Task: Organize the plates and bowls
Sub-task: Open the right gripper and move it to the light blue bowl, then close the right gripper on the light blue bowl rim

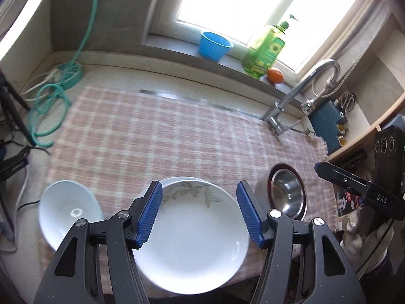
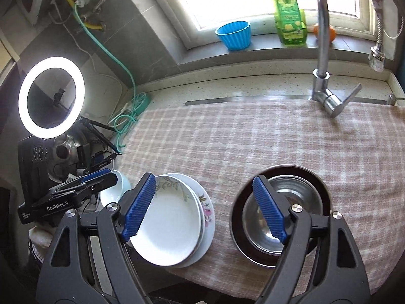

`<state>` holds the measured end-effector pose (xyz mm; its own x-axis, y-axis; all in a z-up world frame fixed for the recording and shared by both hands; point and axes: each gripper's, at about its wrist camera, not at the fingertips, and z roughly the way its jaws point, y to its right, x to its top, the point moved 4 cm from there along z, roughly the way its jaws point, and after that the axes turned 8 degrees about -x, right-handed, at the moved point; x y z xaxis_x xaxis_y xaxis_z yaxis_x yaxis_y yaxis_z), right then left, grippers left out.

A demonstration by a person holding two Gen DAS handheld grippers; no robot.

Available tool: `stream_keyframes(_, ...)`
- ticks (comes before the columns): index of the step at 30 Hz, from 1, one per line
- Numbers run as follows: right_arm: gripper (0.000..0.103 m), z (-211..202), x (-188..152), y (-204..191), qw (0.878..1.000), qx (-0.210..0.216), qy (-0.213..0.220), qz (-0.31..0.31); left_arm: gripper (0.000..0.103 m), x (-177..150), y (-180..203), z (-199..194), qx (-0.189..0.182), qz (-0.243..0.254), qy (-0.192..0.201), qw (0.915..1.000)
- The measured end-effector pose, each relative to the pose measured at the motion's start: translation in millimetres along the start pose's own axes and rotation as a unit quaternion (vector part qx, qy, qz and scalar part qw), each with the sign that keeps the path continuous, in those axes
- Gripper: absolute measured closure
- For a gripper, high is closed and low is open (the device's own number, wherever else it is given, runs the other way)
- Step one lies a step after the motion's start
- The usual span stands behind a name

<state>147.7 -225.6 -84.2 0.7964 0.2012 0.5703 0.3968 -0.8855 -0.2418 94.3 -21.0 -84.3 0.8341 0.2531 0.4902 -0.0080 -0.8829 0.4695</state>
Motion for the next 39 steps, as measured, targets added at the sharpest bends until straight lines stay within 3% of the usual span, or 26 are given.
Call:
stream_keyframes(7, 0.021, 30, 6, -53, 0.998, 0.025, -0.024, -0.052, 0.043, -16, -78, -39, 0.042, -0.087, 0.035, 0.9947)
stream_keyframes(14, 0.021, 64, 10, -105, 0.993, 0.063, -0.052, -0.081, 0.043, -41, -134, -68, 0.068, -0.163, 0.067, 0.9820)
stream_keyframes(23, 0.021, 118, 0, -165, 0.982, 0.108, -0.118, -0.100, 0.043, -64, -172, -66, 0.066, -0.208, 0.059, 0.9741)
stream_keyframes(30, 0.023, 158, -19, -198, 0.971, 0.124, -0.172, -0.115, 0.054, -75, -186, -54, 0.057, -0.229, 0.046, 0.9706)
stream_keyframes(33, 0.031, 171, -24, -206, 0.969, 0.115, -0.182, -0.123, 0.061, -76, -190, -50, 0.056, -0.232, 0.043, 0.9701)
stream_keyframes(35, 0.042, 180, -27, -208, 0.967, 0.110, -0.192, -0.126, 0.066, -77, -191, -46, 0.055, -0.230, 0.038, 0.9710)
stream_keyframes(39, 0.051, 194, -33, -213, 0.965, 0.095, -0.204, -0.137, 0.073, -78, -193, -39, 0.055, -0.227, 0.028, 0.9719)
